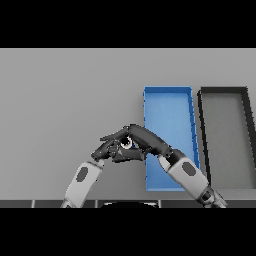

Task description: Pick up the blue pipe and place it into the blue bin.

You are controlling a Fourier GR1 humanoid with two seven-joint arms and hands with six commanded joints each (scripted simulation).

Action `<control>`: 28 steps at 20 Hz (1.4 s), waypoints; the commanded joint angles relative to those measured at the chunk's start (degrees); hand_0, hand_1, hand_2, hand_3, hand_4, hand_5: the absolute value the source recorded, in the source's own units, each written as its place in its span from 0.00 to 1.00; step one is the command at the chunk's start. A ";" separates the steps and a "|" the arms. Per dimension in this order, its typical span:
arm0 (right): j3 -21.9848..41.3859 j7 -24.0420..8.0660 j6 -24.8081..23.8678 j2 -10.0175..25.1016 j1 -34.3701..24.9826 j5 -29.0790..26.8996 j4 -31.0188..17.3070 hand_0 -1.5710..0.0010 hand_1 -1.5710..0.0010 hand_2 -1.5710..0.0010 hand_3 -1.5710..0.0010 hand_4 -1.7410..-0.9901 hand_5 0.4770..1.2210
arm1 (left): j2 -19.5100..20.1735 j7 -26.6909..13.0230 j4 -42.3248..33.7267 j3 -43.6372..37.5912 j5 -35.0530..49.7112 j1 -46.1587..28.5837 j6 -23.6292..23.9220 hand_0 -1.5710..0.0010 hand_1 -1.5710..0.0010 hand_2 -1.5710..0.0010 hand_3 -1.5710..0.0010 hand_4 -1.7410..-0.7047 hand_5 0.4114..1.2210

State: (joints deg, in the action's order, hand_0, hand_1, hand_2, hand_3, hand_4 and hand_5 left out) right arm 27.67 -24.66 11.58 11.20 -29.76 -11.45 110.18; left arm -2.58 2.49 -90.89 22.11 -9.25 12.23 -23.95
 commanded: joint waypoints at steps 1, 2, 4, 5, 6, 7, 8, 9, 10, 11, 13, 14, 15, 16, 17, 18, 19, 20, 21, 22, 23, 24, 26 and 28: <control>0.41 -1.79 -0.45 -0.34 -0.27 0.18 0.08 0.00 0.00 0.00 0.01 0.00 0.99 | 0.00 -0.32 -0.48 0.65 -0.93 -0.67 -0.77 0.62 0.65 0.66 0.70 0.52 1.00; 0.42 -2.32 -1.09 -0.39 -0.03 0.67 0.16 0.00 0.00 0.00 0.01 0.00 0.99 | -0.06 -0.75 -0.31 0.49 -2.52 -0.35 -0.73 0.70 0.72 0.73 0.76 0.58 0.89; 1.08 -4.11 -1.72 -0.89 -0.51 1.44 0.22 0.00 0.00 0.00 0.00 0.00 0.99 | -0.13 -2.52 -0.10 -0.32 -2.44 -0.67 -0.63 0.80 0.82 0.83 0.84 0.67 0.65; 0.72 -3.93 -1.66 -0.69 -0.93 1.27 0.16 0.00 0.00 0.00 0.00 0.00 0.99 | -0.64 -4.11 -0.45 -0.15 -2.37 -0.70 -0.26 0.84 0.86 0.86 0.88 0.70 0.54; 0.81 -3.77 -1.79 -0.62 -0.98 1.75 0.53 0.00 0.00 0.00 0.00 0.00 1.00 | -0.79 -4.66 -0.74 -0.43 -1.88 -0.87 -0.04 0.88 0.89 0.89 0.90 0.72 0.44; 0.79 -2.37 -1.43 -0.59 -0.69 2.60 0.21 0.00 0.00 0.00 0.00 0.00 1.00 | -0.81 -5.66 -0.14 -1.05 -1.54 -0.23 -0.04 0.90 0.91 0.91 0.92 0.73 0.36; 0.14 -2.29 -1.10 -0.49 -0.79 2.42 0.34 0.00 0.00 0.00 0.00 0.00 1.00 | -1.38 -7.06 0.54 -1.24 -1.26 0.13 0.08 0.92 0.93 0.93 0.94 0.74 0.29; -0.06 -3.06 -0.80 -0.91 -1.01 2.15 -0.06 0.00 0.00 0.00 0.00 0.00 1.00 | -1.69 -7.77 0.15 -0.84 -0.91 -0.80 0.03 0.94 0.94 0.94 0.95 0.74 0.24; 0.14 -2.23 -0.46 -1.24 0.08 1.80 0.38 0.00 0.00 0.00 0.00 0.00 1.00 | -1.26 -6.96 0.29 -1.09 -1.16 -0.68 0.19 0.95 0.95 0.95 0.96 0.75 0.19; -0.87 -1.29 -0.27 -1.05 0.44 0.91 0.61 0.00 0.00 0.00 0.00 0.00 1.00 | -0.88 -6.83 0.41 -1.01 -1.58 -0.90 0.23 0.96 0.96 0.96 0.97 0.76 0.16; -1.82 -2.38 -0.61 -2.91 -0.46 -0.39 -0.19 0.00 0.00 0.00 0.00 0.00 1.00 | -0.92 -7.24 0.77 -1.07 -2.25 -0.47 0.86 0.97 0.98 0.98 0.98 0.78 0.10; -2.38 -2.65 -0.71 -3.68 -0.14 -2.44 0.46 0.00 0.00 0.00 0.00 0.00 1.00 | -0.54 -7.03 0.56 -1.24 -2.04 -0.94 0.69 0.98 0.98 0.98 0.98 0.78 0.09; -3.51 -3.94 -0.94 -3.86 -1.15 -3.68 0.92 0.00 0.00 0.00 0.00 0.00 1.00 | -0.89 -7.45 0.65 -0.91 -2.15 -0.78 0.72 0.98 0.98 0.99 0.99 0.79 0.09; -4.64 -6.71 -1.82 -4.58 -1.98 -5.17 1.16 0.00 0.00 0.00 0.00 0.00 1.00 | -1.06 -7.04 1.28 -0.62 -2.56 -0.76 0.86 0.99 0.99 0.99 0.99 0.80 0.08; -6.25 -8.37 -2.71 -5.28 -3.89 -7.24 1.66 0.00 0.00 0.00 0.00 0.00 1.00 | -0.70 -6.97 1.30 -0.80 -2.49 -0.56 0.58 0.99 0.99 0.99 0.99 0.80 0.07; -8.18 -9.34 -2.99 -5.00 -5.78 -9.29 1.94 0.00 0.00 0.00 0.00 0.00 1.00 | -1.22 -7.56 1.62 -0.30 -2.98 -0.50 0.82 0.99 0.99 0.99 0.99 0.80 0.06; -9.62 -10.10 -3.70 -4.74 -7.73 -11.69 1.77 0.00 0.00 0.00 0.00 0.00 1.00 | -1.32 -7.61 2.12 -0.55 -2.93 -0.09 0.84 0.99 0.99 0.99 0.99 0.80 0.05; -10.36 -10.14 -5.65 -2.48 -10.71 -14.58 1.53 0.00 0.00 0.00 0.00 0.00 1.00 | -0.94 -7.57 1.58 -0.63 -2.85 -0.61 0.81 0.99 0.99 1.00 1.00 0.80 0.05; -12.24 -10.03 -5.49 -1.10 -13.67 -17.42 0.46 0.00 0.00 0.00 0.00 0.00 1.00 | -0.57 -7.76 1.70 -0.80 -2.69 -0.55 0.41 1.00 1.00 1.00 1.00 0.81 0.04; -13.99 -10.02 -5.48 0.15 -16.80 -19.73 -0.08 0.00 0.00 0.00 0.00 0.00 1.00 | -0.61 -7.66 1.58 -0.95 -2.34 -0.37 0.23 1.00 1.00 1.00 1.00 0.81 0.04; -16.69 -9.47 -5.73 0.88 -19.70 -21.87 -1.34 0.00 0.00 0.00 0.00 0.00 1.00 | -0.69 -7.92 1.43 -0.89 -1.93 -0.75 -0.09 1.00 1.00 1.00 1.00 0.81 0.03; -18.41 -9.29 -7.28 1.76 -22.13 -21.17 -2.45 0.00 0.00 0.00 0.00 0.00 1.00 | -1.01 -9.24 0.97 -1.16 -1.57 -0.08 -0.02 1.00 1.00 1.00 1.00 0.81 0.03; -21.91 -8.47 -10.03 4.45 -25.53 -18.08 -5.08 0.00 0.00 0.00 0.00 0.00 1.00 | -0.95 -9.65 0.83 -0.89 -1.98 -0.85 0.22 1.00 1.00 1.00 1.00 0.81 0.03; -25.98 -9.54 -10.93 7.94 -28.63 -16.99 -8.39 0.00 0.00 0.00 0.00 0.00 1.00 | -0.54 -9.39 0.49 -0.90 -2.38 -0.63 0.29 1.00 1.00 1.00 1.00 0.82 0.02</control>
State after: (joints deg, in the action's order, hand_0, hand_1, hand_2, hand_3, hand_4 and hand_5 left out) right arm 1.61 -34.15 0.62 19.22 -58.45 -28.30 101.74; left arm -3.10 -6.90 -90.43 21.19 -11.63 11.64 -23.61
